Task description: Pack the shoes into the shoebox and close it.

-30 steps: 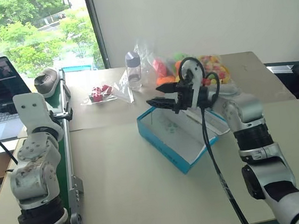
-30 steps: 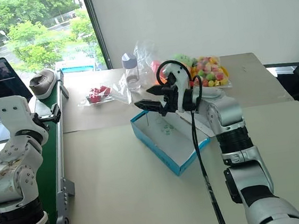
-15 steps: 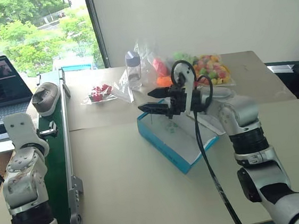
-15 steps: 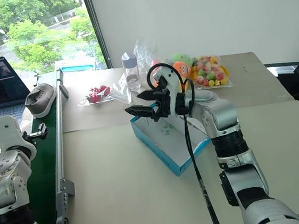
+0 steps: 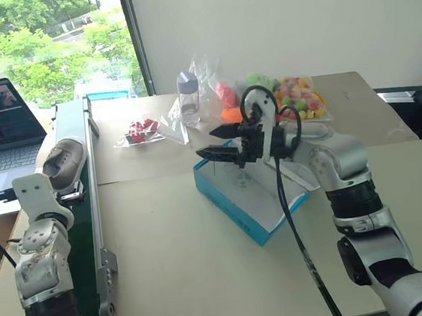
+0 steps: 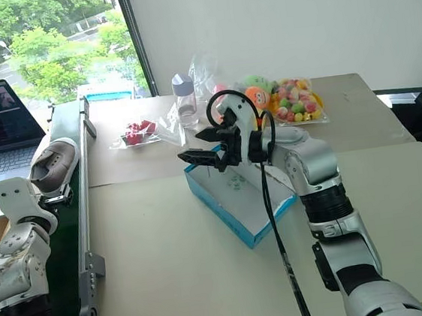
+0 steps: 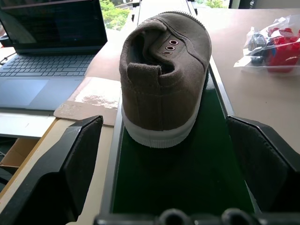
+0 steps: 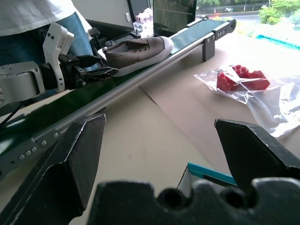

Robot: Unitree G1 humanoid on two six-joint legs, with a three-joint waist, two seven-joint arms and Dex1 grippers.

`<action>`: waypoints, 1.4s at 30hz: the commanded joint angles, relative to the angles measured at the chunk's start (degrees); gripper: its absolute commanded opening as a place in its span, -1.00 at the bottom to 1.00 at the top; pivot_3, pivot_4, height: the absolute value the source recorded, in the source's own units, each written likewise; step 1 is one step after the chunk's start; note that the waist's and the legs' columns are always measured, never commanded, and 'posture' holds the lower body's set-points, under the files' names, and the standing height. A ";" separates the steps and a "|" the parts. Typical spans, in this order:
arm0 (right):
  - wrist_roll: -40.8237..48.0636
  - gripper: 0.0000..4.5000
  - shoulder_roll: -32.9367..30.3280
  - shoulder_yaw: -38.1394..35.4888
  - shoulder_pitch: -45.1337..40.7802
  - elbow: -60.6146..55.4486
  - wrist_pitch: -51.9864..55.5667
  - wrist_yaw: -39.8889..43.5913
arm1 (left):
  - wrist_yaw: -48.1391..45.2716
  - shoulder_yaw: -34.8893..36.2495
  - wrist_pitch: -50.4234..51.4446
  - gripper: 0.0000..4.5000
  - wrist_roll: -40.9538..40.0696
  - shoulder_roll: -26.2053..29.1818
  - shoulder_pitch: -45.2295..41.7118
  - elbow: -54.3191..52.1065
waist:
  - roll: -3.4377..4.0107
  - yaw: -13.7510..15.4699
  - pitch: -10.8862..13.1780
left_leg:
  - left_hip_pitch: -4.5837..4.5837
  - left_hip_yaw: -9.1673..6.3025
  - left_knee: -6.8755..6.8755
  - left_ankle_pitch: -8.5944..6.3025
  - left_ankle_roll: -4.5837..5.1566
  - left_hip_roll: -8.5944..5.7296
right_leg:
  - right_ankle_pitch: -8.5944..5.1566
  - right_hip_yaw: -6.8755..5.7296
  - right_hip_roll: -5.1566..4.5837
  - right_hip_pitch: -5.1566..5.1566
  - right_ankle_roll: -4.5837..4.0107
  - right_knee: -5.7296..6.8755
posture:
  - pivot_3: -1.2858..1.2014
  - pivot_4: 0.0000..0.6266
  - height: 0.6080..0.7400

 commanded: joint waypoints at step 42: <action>29.68 1.00 12.36 -33.21 -12.70 9.42 13.90 -36.79 | -8.01 -23.34 8.87 0.09 -18.19 -13.17 -16.82 -21.23 | -0.23 -0.32 0.08 | -0.32 -0.06 0.03 0.30 0.56 0.03 | -0.04 -0.13 0.25 -0.07 0.17 -0.04 | 0.03 -0.52 1.00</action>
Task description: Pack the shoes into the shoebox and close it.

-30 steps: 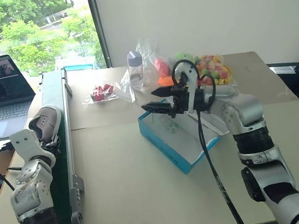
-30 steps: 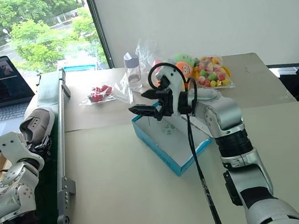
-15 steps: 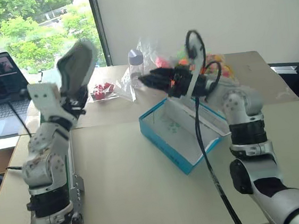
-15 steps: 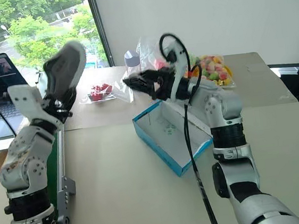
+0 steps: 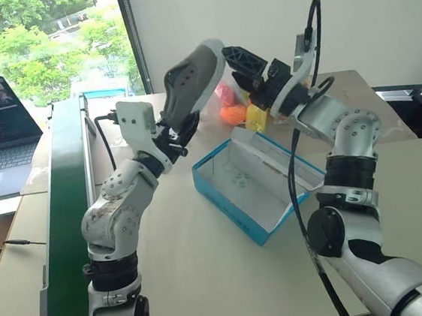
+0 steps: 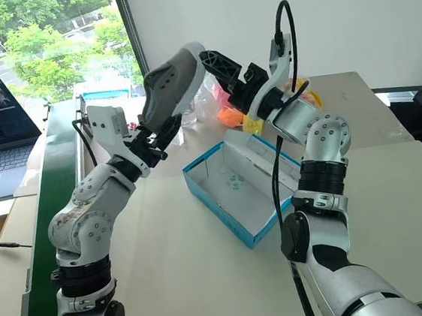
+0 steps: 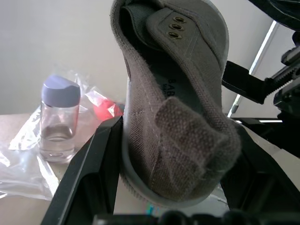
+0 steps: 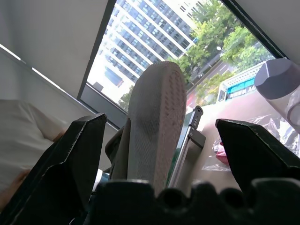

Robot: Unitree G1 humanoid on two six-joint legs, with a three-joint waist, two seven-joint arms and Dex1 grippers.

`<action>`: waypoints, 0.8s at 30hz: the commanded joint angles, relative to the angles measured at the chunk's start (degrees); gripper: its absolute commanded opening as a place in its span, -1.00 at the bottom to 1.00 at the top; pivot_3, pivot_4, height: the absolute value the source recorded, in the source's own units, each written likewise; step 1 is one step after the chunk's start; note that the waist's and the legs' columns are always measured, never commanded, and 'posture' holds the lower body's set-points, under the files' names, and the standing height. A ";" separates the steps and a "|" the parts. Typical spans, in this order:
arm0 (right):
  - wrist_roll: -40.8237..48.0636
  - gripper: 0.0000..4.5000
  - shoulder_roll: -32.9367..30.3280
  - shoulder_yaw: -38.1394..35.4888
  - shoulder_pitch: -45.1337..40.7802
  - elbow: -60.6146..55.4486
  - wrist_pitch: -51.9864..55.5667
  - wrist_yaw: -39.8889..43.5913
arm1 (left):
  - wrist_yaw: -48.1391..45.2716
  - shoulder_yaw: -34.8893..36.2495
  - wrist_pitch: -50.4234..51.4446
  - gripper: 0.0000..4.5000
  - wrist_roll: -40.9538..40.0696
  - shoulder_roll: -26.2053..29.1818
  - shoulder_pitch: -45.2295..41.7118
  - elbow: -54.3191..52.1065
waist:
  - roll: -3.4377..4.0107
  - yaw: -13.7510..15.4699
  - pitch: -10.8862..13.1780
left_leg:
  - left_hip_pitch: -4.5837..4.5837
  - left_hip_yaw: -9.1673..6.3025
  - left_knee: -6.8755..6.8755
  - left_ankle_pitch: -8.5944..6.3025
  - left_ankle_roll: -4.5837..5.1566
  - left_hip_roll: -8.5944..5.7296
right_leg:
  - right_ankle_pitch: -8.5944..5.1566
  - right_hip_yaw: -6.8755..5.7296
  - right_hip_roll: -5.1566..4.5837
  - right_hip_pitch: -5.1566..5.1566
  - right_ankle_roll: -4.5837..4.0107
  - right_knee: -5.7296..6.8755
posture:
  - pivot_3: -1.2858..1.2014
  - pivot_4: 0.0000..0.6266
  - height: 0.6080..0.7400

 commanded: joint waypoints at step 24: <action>1.56 -0.87 -2.13 4.59 -0.54 -2.57 -2.27 0.49 | -5.39 -1.33 5.05 0.93 -4.59 3.50 -1.34 -0.89 | 0.00 0.11 0.00 | -0.01 -0.02 0.04 0.03 0.01 0.00 | -0.05 0.11 0.05 0.01 0.08 0.01 | 0.03 -0.52 1.00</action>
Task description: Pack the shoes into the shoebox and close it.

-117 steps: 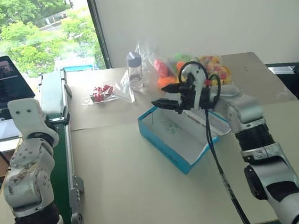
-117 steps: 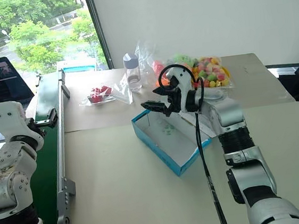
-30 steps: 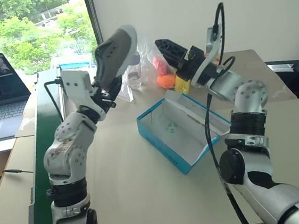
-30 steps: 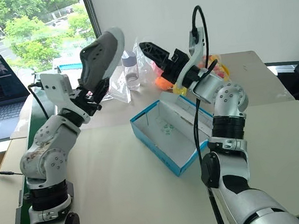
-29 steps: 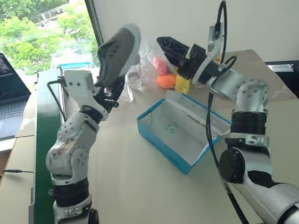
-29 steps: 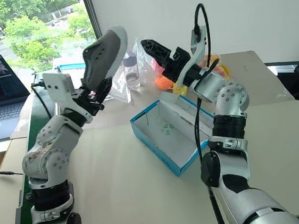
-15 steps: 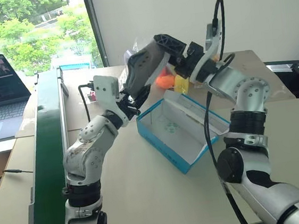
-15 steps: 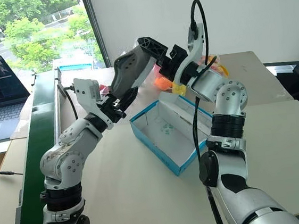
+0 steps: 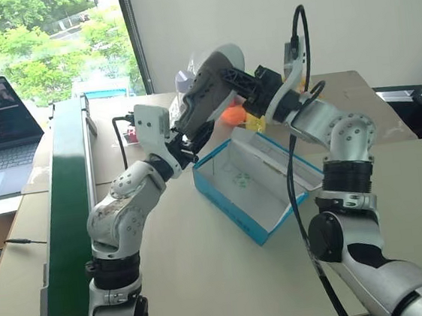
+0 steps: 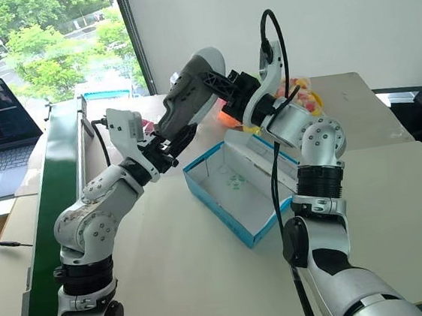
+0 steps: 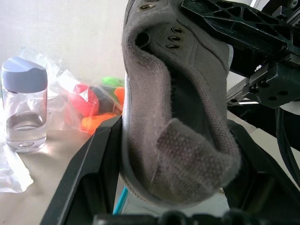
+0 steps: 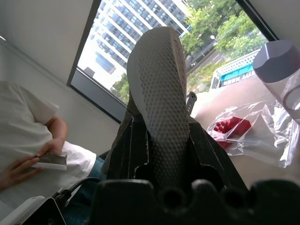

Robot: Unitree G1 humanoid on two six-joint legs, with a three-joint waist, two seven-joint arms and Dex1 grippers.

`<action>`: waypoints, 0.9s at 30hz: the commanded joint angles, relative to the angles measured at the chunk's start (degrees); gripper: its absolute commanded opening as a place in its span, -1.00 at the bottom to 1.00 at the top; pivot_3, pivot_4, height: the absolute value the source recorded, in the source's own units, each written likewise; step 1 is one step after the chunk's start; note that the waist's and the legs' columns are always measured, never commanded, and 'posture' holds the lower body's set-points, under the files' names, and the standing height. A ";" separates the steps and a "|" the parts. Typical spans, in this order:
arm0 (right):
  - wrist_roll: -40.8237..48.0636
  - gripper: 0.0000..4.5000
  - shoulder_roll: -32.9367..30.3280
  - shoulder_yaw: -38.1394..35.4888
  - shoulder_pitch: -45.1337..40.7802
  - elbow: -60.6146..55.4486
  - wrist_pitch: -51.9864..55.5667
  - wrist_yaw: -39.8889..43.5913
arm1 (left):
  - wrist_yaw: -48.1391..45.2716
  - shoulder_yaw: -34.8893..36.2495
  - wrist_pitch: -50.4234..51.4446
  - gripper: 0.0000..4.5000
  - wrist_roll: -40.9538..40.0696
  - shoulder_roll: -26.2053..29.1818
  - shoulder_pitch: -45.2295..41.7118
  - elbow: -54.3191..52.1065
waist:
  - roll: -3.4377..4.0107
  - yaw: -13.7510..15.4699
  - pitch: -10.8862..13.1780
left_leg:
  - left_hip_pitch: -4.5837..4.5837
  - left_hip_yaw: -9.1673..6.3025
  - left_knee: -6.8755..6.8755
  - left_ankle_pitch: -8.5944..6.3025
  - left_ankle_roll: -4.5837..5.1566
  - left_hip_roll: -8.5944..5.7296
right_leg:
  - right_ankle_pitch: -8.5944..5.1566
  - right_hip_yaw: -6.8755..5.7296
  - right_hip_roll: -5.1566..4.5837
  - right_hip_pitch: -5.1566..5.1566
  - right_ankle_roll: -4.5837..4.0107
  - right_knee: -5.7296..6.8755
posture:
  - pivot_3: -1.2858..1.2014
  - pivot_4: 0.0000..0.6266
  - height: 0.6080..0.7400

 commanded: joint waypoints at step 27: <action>-35.25 -0.88 -30.57 46.21 0.88 -7.34 -4.34 32.97 | -5.18 -0.68 2.57 1.00 1.67 10.76 6.36 -4.25 | 0.00 0.46 0.02 | -0.01 0.04 0.04 -0.03 0.03 -0.04 | -0.14 0.04 -0.09 -0.03 0.17 -0.06 | 0.03 -0.52 1.00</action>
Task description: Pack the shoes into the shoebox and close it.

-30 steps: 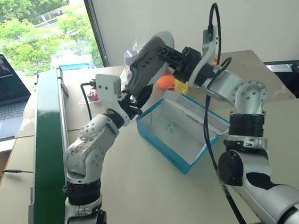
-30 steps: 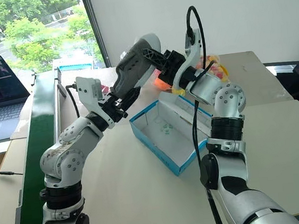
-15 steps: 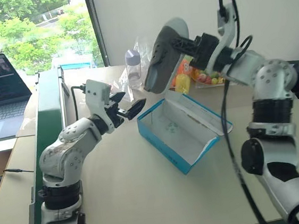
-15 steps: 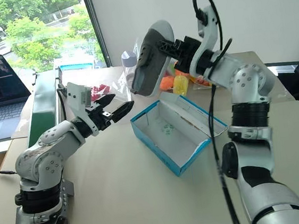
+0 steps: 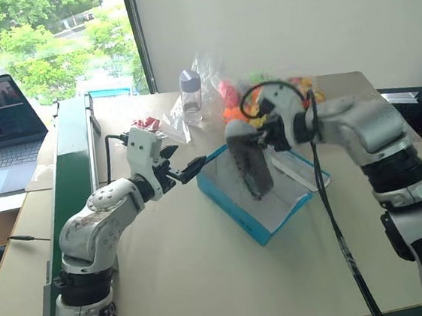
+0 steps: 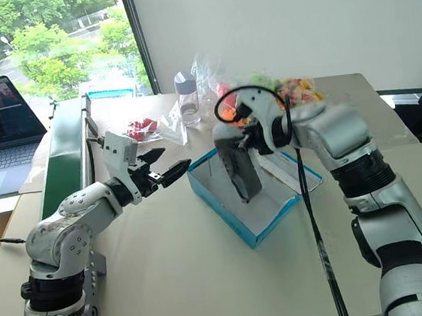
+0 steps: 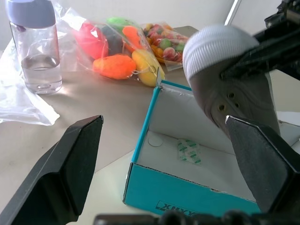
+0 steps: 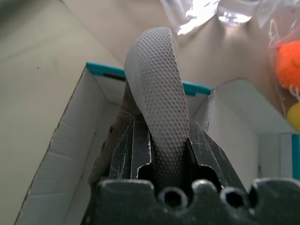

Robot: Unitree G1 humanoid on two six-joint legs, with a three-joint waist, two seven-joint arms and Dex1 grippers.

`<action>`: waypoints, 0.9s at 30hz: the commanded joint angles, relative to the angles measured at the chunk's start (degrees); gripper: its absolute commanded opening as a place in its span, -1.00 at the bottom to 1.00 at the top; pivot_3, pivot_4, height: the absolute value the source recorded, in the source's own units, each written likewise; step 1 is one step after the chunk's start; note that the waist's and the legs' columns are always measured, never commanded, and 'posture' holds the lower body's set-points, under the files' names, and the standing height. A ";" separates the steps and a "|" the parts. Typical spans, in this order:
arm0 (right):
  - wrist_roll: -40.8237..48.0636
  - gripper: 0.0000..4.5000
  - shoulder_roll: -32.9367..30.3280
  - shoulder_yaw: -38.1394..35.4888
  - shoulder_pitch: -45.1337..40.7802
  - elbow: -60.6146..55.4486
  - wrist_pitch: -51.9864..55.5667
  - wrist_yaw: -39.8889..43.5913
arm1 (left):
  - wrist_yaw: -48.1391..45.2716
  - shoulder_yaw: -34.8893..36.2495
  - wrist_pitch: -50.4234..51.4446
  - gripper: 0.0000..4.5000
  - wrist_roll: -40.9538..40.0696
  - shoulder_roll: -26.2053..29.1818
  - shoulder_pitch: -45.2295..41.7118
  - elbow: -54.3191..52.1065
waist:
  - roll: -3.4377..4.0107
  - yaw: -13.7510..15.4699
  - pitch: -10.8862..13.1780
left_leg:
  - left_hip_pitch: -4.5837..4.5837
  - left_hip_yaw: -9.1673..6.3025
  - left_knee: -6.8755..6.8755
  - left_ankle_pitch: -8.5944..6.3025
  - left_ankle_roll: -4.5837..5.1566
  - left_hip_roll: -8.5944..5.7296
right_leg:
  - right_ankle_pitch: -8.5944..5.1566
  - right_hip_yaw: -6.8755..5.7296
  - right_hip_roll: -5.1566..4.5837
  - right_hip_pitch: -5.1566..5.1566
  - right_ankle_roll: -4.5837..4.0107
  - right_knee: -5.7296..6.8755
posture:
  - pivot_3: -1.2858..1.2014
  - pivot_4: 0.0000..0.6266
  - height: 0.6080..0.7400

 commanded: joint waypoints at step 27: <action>-25.04 0.47 12.73 6.23 -0.14 12.09 -14.72 0.48 | 2.47 0.39 -0.37 1.00 1.68 -1.40 0.51 -5.68 | -0.17 -0.23 -0.11 | 0.36 0.00 -0.02 0.08 -0.17 0.02 | -0.04 -0.01 0.01 0.21 -0.15 0.15 | 0.03 -0.52 1.00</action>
